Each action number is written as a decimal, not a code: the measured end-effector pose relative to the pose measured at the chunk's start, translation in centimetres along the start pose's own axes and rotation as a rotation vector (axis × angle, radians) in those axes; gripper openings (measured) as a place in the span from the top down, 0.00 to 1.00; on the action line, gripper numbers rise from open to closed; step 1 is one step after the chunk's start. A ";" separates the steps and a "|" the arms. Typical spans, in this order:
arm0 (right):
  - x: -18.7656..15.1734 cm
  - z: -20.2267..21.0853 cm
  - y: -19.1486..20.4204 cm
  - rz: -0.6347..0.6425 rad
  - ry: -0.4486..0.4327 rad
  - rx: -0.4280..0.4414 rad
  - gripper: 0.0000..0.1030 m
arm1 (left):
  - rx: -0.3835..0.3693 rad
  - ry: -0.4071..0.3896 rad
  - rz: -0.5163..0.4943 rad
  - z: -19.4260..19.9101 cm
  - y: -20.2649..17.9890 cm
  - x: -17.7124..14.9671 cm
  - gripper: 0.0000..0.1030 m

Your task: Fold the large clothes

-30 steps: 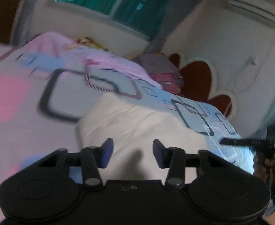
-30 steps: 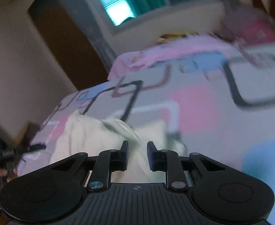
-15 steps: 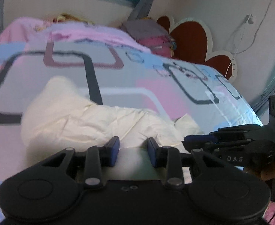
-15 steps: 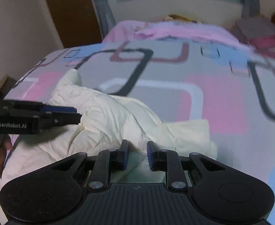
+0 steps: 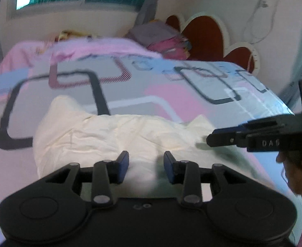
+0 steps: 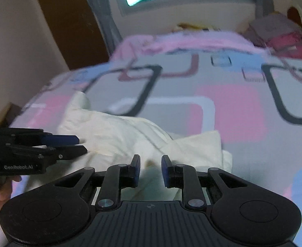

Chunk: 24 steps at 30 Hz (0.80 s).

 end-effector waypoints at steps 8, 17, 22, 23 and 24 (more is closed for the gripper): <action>-5.0 5.4 4.0 0.124 -0.002 0.055 0.78 | 0.036 -0.049 0.040 5.4 -3.4 -4.8 0.66; -10.6 3.2 4.9 0.163 0.108 0.009 0.79 | 0.092 -0.020 0.142 6.6 -5.0 -11.2 0.67; -11.9 1.1 3.8 0.136 0.116 0.017 0.79 | 0.088 -0.020 0.171 4.7 -4.1 -12.0 0.67; -12.1 0.8 3.5 0.125 0.117 0.020 0.79 | 0.094 -0.018 0.164 4.3 -4.1 -12.2 0.67; -12.2 0.6 3.4 0.123 0.116 0.020 0.79 | 0.101 -0.016 0.160 4.1 -4.1 -12.4 0.67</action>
Point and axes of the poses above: each gripper's, at about its wrist camera, not at the fingertips, and z roughly against the way its jaws point, y to its left, x to its top, the point moved 3 cm from there along -z, roughly the way its jaws point, and after that the axes turned 7 degrees about y, right-handed, at the moved point
